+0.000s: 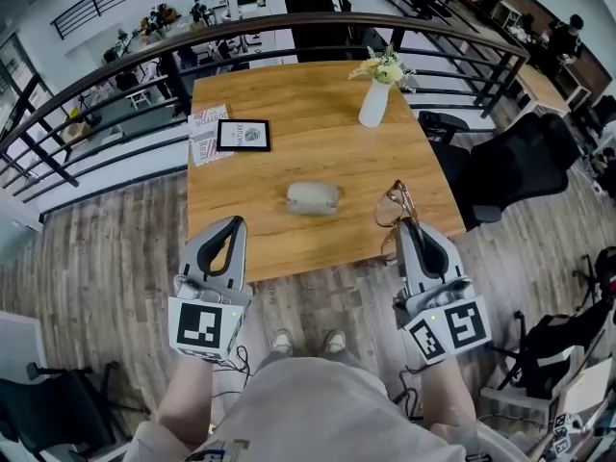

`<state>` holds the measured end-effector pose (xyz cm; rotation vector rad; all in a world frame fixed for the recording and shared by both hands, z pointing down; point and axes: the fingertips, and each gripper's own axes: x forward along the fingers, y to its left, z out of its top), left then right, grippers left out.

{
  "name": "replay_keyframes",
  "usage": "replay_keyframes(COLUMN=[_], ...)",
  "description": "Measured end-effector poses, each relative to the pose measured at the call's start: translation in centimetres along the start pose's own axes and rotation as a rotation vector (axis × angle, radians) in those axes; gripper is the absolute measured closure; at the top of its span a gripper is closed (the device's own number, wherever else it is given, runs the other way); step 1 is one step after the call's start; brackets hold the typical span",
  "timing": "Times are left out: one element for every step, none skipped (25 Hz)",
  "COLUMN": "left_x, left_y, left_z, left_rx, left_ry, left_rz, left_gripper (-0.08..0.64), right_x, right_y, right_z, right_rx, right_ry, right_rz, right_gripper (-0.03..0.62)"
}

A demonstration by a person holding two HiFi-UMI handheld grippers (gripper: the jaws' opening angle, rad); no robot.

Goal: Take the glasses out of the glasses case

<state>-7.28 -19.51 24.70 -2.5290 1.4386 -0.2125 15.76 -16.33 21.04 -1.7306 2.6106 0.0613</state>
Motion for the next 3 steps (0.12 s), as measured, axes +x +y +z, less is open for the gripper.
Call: replay_keyframes(left_x=[-0.07, -0.13, -0.19], left_y=[0.05, 0.1, 0.14], left_z=[0.0, 0.0, 0.0], left_rx=[-0.001, -0.001, -0.002], left_ry=[0.0, 0.001, 0.002], left_rz=[0.0, 0.001, 0.001], left_gripper=[0.545, 0.545, 0.545], right_x=[0.04, 0.09, 0.14], right_y=[0.09, 0.18, 0.26], right_z=[0.0, 0.0, 0.0], right_rx=[0.0, 0.0, 0.0], right_ry=[0.0, 0.001, 0.001], right_rz=[0.002, 0.004, 0.006], right_gripper=[0.562, 0.563, 0.563])
